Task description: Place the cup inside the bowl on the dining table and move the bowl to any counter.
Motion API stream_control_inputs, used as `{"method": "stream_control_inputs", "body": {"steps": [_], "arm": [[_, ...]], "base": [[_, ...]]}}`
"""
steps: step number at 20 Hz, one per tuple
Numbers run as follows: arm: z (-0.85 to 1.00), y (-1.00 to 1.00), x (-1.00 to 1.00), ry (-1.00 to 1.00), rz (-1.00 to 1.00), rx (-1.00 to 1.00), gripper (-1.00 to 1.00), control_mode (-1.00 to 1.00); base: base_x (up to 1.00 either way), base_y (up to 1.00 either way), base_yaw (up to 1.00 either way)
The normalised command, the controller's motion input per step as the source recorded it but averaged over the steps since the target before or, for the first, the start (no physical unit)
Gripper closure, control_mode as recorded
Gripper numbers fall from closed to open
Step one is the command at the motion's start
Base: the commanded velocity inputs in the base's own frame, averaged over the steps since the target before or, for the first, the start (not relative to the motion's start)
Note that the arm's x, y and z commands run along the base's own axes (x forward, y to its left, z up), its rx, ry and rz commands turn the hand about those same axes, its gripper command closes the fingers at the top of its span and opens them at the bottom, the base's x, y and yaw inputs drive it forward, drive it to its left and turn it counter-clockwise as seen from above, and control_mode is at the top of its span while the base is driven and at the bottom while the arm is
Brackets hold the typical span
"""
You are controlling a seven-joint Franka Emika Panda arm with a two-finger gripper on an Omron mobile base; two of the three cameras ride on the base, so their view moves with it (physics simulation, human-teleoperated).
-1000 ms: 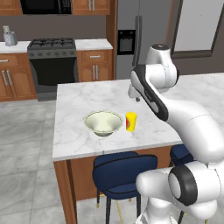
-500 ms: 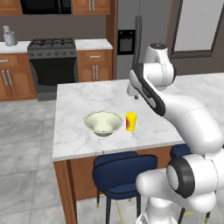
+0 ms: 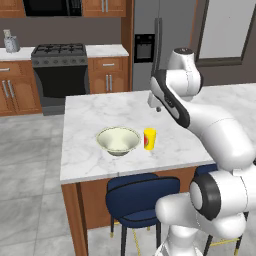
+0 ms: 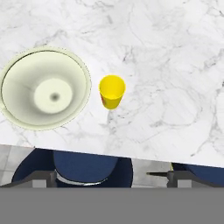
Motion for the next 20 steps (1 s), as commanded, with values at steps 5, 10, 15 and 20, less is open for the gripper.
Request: {"method": "stream_control_inputs", "body": {"steps": [5,10,15,20], "arm": [[0.0,-0.14,0.01,0.0,0.0,0.0,-1.0,-1.0],[0.0,-0.08,0.06,0.0,0.0,0.0,-1.0,-1.0],[0.0,-0.02,0.09,0.0,0.02,0.0,-1.0,-1.0],[0.0,0.0,0.13,0.0,0.03,0.0,-1.0,-1.0]], "base": [[0.0,0.0,0.0],[0.0,0.0,0.0],[0.0,0.0,0.0],[0.0,0.0,0.0]]}}
